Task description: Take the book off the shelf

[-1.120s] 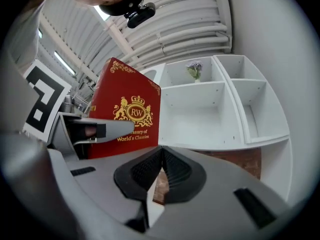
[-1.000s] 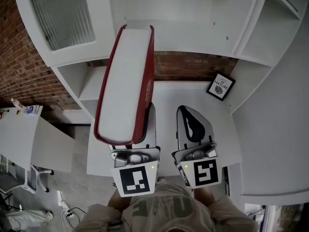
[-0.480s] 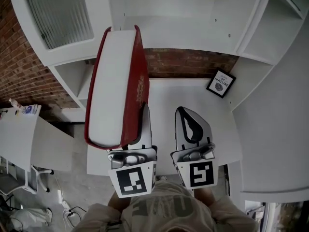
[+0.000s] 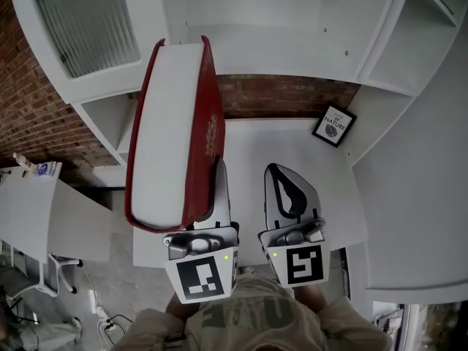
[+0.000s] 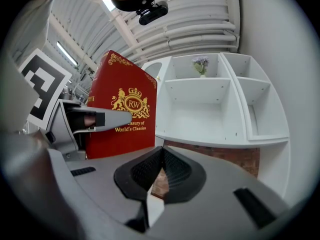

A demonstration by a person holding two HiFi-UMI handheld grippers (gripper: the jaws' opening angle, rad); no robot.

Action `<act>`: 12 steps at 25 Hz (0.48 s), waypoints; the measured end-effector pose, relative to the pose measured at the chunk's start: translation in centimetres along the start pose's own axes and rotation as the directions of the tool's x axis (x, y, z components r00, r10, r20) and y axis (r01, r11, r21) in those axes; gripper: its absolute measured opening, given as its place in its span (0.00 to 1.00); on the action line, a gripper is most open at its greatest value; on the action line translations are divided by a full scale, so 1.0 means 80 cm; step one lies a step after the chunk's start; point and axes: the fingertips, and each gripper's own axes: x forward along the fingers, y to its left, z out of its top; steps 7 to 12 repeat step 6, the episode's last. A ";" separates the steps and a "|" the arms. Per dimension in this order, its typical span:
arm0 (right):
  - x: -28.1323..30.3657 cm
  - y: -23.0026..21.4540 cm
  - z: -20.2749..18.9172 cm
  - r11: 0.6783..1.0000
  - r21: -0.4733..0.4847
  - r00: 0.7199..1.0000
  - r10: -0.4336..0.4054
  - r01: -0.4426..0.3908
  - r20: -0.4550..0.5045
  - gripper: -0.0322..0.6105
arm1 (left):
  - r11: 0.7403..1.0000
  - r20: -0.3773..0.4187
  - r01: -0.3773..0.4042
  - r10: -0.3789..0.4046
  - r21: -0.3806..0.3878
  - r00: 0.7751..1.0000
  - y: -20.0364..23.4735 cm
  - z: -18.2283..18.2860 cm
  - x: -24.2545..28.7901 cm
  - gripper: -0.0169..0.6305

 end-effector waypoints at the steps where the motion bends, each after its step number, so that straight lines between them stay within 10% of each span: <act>1: 0.000 0.000 0.000 1.000 -0.001 1.000 0.000 0.000 0.000 0.07 | 1.000 0.002 0.000 0.000 0.003 1.000 0.000 0.001 0.000 0.40; 12: -0.005 -0.002 -0.001 1.000 -0.007 1.000 -0.007 0.007 0.003 0.07 | 1.000 -0.010 0.001 -0.001 -0.008 1.000 -0.004 -0.001 -0.004 0.40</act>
